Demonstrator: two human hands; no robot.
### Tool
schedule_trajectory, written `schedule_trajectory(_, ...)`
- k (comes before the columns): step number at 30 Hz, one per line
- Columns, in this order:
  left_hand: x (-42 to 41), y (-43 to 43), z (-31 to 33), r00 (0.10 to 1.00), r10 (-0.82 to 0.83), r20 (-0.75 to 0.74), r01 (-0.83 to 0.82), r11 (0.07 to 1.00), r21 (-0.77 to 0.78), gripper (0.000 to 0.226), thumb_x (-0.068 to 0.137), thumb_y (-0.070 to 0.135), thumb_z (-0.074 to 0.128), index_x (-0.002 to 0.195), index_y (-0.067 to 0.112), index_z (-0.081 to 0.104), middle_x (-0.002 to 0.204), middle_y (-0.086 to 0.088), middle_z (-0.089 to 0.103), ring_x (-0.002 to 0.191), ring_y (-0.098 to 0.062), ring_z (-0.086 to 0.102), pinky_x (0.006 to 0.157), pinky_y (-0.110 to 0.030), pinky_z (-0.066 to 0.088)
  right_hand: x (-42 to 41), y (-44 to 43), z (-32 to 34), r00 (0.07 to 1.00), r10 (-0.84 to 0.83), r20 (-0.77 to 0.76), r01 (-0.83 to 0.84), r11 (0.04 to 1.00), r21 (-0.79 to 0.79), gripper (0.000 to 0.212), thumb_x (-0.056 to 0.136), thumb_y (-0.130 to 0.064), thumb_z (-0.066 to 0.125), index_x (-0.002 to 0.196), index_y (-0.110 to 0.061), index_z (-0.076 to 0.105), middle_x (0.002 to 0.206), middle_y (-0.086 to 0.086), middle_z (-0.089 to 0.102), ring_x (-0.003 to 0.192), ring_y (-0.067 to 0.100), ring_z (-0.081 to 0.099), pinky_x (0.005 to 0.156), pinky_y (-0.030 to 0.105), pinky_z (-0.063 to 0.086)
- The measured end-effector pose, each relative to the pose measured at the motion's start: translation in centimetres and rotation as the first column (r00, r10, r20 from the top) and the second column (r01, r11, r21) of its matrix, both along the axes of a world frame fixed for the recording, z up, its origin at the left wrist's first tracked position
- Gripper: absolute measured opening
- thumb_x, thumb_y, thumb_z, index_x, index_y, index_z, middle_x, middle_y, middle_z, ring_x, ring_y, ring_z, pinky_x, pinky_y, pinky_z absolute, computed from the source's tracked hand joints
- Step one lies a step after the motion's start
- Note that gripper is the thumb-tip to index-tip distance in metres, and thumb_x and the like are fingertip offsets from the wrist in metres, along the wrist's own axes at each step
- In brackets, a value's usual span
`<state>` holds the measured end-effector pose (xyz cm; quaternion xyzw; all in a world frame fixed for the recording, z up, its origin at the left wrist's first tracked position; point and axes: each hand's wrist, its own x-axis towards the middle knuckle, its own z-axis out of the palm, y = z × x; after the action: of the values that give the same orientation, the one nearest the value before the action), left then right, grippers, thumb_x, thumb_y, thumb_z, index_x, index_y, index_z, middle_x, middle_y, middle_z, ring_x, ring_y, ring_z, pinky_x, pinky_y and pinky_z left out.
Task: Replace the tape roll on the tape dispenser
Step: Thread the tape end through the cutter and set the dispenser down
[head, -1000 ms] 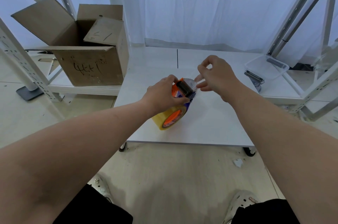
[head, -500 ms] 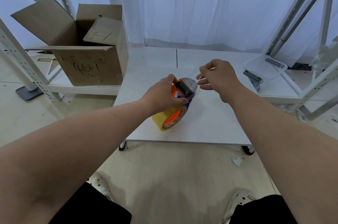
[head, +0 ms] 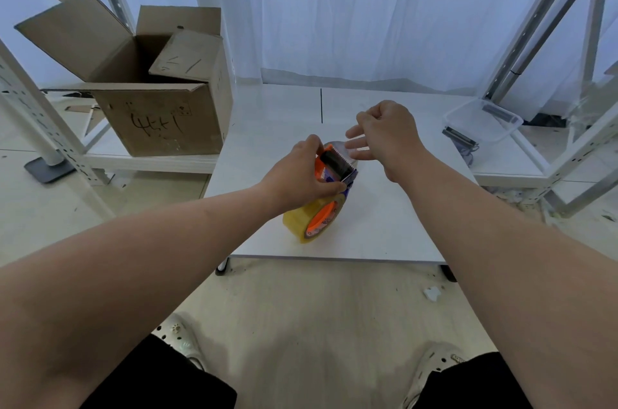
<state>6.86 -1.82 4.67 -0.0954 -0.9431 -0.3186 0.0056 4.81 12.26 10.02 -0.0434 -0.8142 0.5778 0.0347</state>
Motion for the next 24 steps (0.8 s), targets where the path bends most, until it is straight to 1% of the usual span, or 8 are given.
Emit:
schedule_trajectory(4,0.1,0.2,0.2,1.000,0.004,-0.016,-0.004,1.000,0.001,0.061,0.071,0.051,0.073,0.110,0.020,0.039,0.102,0.002,0.047,0.077,-0.013,0.052,0.057,-0.020,0.045,0.1,-0.2,0.4,1.000,0.007,-0.013,-0.008,0.999,-0.038,0.004,0.097,-0.010,0.044,0.094,-0.007,0.047,0.080,0.011,0.066,0.065,0.023,0.068,0.051,0.026,0.059)
schedule_trajectory(7,0.3,0.0,0.1,1.000,-0.004,0.008,0.003,1.000,0.016,0.061,0.070,0.051,0.074,0.109,0.018,0.039,0.101,0.001,0.048,0.074,-0.011,0.050,0.055,-0.021,0.043,0.2,-0.2,0.2,0.999,0.030,0.017,-0.030,0.999,-0.036,0.005,0.097,-0.011,0.044,0.094,-0.008,0.047,0.083,0.011,0.067,0.068,0.025,0.068,0.058,0.032,0.060)
schedule_trajectory(10,0.6,-0.6,0.0,0.998,-0.051,0.049,0.048,0.997,0.056,0.062,0.070,0.048,0.075,0.111,0.017,0.040,0.104,-0.002,0.051,0.081,-0.017,0.054,0.060,-0.024,0.046,0.2,0.5,-0.3,0.992,0.045,0.119,-0.041,0.999,-0.031,0.006,0.096,-0.013,0.043,0.091,-0.012,0.047,0.095,0.017,0.069,0.071,0.029,0.068,0.065,0.040,0.061)
schedule_trajectory(11,0.7,-0.8,0.1,0.996,-0.070,0.057,0.066,0.995,0.075,0.062,0.070,0.046,0.076,0.111,0.016,0.041,0.104,-0.002,0.052,0.082,-0.018,0.054,0.061,-0.025,0.046,0.3,0.8,-0.5,0.987,0.047,0.155,-0.043,0.999,-0.030,0.006,0.096,-0.014,0.043,0.095,-0.011,0.049,0.098,0.019,0.069,0.071,0.029,0.068,0.066,0.041,0.061)
schedule_trajectory(14,0.6,-1.3,0.4,0.991,-0.110,0.072,0.104,0.991,0.086,0.058,0.069,0.041,0.077,0.108,0.016,0.041,0.101,-0.003,0.054,0.084,-0.020,0.054,0.068,-0.033,0.048,0.5,1.5,-0.9,0.967,0.071,0.246,-0.063,0.997,-0.042,0.024,0.097,-0.014,0.043,0.118,-0.004,0.048,0.095,0.020,0.069,0.075,0.032,0.069,0.065,0.038,0.061)
schedule_trajectory(17,0.5,-1.9,0.9,0.987,-0.122,0.108,0.116,0.992,0.058,0.058,0.069,0.038,0.077,0.108,0.015,0.040,0.096,-0.002,0.055,0.078,-0.017,0.052,0.067,-0.033,0.048,0.7,1.2,-1.2,0.947,0.098,0.306,-0.067,0.992,-0.110,0.026,0.098,-0.013,0.042,0.122,-0.002,0.045,0.093,0.022,0.068,0.077,0.034,0.069,0.069,0.041,0.060)
schedule_trajectory(21,0.1,-2.9,1.3,0.974,-0.154,0.166,0.147,0.988,0.052,0.064,0.073,0.033,0.076,0.119,0.016,0.036,0.107,-0.005,0.055,0.097,-0.023,0.057,0.080,-0.038,0.051,0.8,0.5,-1.6,0.925,0.100,0.368,-0.021,0.977,-0.212,0.029,0.098,-0.010,0.042,0.124,0.000,0.050,0.082,0.021,0.068,0.074,0.034,0.069,0.071,0.043,0.060)
schedule_trajectory(24,-0.2,-3.3,1.8,0.965,-0.190,0.182,0.189,0.982,0.023,0.076,0.075,0.031,0.074,0.135,0.022,0.029,0.109,-0.003,0.053,0.103,-0.023,0.053,0.086,-0.032,0.047,0.8,0.0,-1.6,0.917,0.107,0.385,-0.003,0.965,-0.263,0.029,0.098,-0.010,0.043,0.123,0.001,0.051,0.082,0.021,0.068,0.073,0.033,0.069,0.070,0.042,0.060)
